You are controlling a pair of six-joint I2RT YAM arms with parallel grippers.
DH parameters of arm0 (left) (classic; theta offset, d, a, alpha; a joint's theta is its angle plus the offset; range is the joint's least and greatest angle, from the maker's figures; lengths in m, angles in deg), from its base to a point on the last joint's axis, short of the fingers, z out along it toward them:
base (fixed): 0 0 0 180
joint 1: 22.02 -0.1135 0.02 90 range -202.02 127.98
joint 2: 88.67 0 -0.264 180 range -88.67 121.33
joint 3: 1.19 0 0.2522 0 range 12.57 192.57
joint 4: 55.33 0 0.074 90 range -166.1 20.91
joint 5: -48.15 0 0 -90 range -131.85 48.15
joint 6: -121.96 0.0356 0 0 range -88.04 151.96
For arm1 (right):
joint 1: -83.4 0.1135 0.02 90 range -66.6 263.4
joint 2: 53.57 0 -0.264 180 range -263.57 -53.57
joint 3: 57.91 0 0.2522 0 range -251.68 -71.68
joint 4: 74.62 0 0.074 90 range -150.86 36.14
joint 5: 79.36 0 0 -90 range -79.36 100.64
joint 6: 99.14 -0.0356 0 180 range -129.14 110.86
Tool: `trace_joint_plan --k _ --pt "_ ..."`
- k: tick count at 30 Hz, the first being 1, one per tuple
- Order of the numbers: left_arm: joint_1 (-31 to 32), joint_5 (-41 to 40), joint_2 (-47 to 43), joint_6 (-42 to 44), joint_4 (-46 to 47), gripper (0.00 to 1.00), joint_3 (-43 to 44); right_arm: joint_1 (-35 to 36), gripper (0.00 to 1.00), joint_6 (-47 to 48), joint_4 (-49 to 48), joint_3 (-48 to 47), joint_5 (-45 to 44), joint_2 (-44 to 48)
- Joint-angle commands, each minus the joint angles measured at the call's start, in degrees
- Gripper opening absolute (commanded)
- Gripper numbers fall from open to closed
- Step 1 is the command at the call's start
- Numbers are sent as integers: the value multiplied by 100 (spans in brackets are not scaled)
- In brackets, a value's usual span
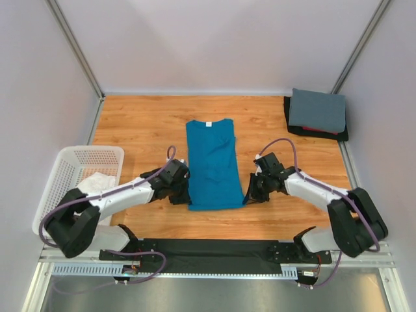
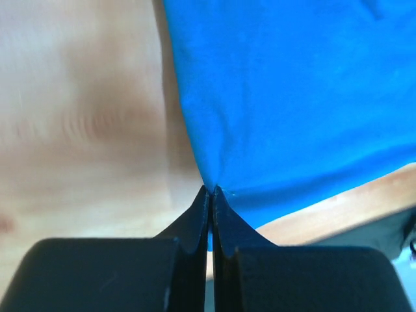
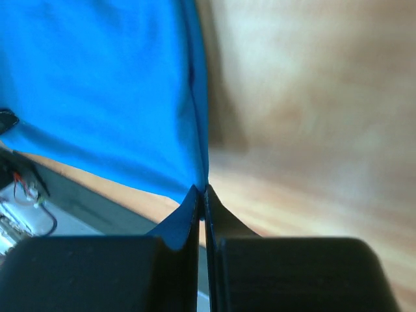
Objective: Fold and stack the t-shirts
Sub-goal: Fold the tshirt
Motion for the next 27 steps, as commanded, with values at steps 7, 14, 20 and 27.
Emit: trace_joint_plan --k 7,14,20,27 --pt "1463 -748 -2011 -1689 -2668 0 73 466 0 -500 2312 324 84 2581" --pt "1825 -1345 -2715 -2314 -4024 0 943 484 0 -862 3121 -351 41 3419" --pt "1729 -2023 -2585 -2122 -4491 0 1655 484 0 -651 3122 -1448 -293 2665" --pt "684 -1628 -2241 -1366 -3683 0 1883 466 1 -229 2999 -2530 -996 1497"
